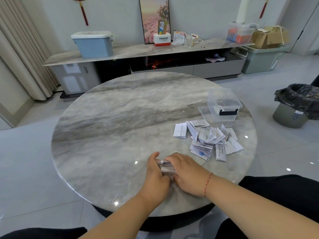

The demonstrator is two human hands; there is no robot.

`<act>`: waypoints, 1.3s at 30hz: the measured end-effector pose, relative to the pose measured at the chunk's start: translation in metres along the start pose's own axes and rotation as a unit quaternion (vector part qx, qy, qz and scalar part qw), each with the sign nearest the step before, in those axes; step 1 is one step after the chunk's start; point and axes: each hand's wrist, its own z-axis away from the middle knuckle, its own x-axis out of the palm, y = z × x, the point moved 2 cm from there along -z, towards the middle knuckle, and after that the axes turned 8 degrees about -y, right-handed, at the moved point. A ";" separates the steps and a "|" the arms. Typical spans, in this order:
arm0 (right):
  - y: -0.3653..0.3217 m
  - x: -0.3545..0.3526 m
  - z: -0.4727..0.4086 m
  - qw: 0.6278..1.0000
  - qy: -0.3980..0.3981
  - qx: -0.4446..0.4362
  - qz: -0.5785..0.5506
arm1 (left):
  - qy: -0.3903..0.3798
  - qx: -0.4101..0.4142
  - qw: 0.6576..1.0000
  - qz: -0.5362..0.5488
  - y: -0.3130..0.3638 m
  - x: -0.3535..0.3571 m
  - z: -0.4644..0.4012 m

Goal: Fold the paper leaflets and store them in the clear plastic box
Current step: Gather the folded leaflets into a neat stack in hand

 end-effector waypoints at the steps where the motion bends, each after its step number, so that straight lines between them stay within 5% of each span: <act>1: -0.001 -0.002 -0.001 1.000 0.002 0.003 -0.016 | 0.000 0.008 1.000 0.005 0.002 -0.002 0.000; 5: 0.002 -0.016 -0.003 0.961 0.049 0.086 -0.258 | 0.041 -0.012 0.985 0.169 0.009 -0.018 -0.003; 8: -0.003 -0.018 -0.002 0.866 0.058 0.095 -0.488 | -0.057 -0.028 0.911 0.409 0.022 -0.011 0.002; 11: -0.014 -0.014 0.000 0.820 0.028 0.093 -0.564 | -0.105 -0.040 0.865 0.488 0.037 0.003 0.009; 14: -0.025 -0.018 0.004 0.869 0.010 0.101 -0.485 | -0.094 -0.050 0.862 0.496 0.039 0.004 0.009; 16: -0.031 -0.023 0.010 0.951 0.062 0.115 -0.279 | -0.088 -0.066 0.860 0.498 0.037 0.000 0.009; 18: -0.039 -0.023 0.014 0.979 0.092 0.101 -0.152 | -0.093 -0.081 0.862 0.492 0.035 0.000 0.009; 27: -0.040 -0.030 0.013 0.978 0.100 0.048 -0.179 | -0.119 -0.112 0.865 0.474 0.040 0.003 0.015; 34: -0.025 -0.044 0.017 0.991 0.033 -0.125 0.029 | -0.171 -0.172 0.881 0.406 0.041 0.001 0.014; 39: -0.029 -0.037 0.017 0.991 0.027 -0.133 -0.001 | -0.166 -0.176 0.879 0.411 0.042 0.003 0.018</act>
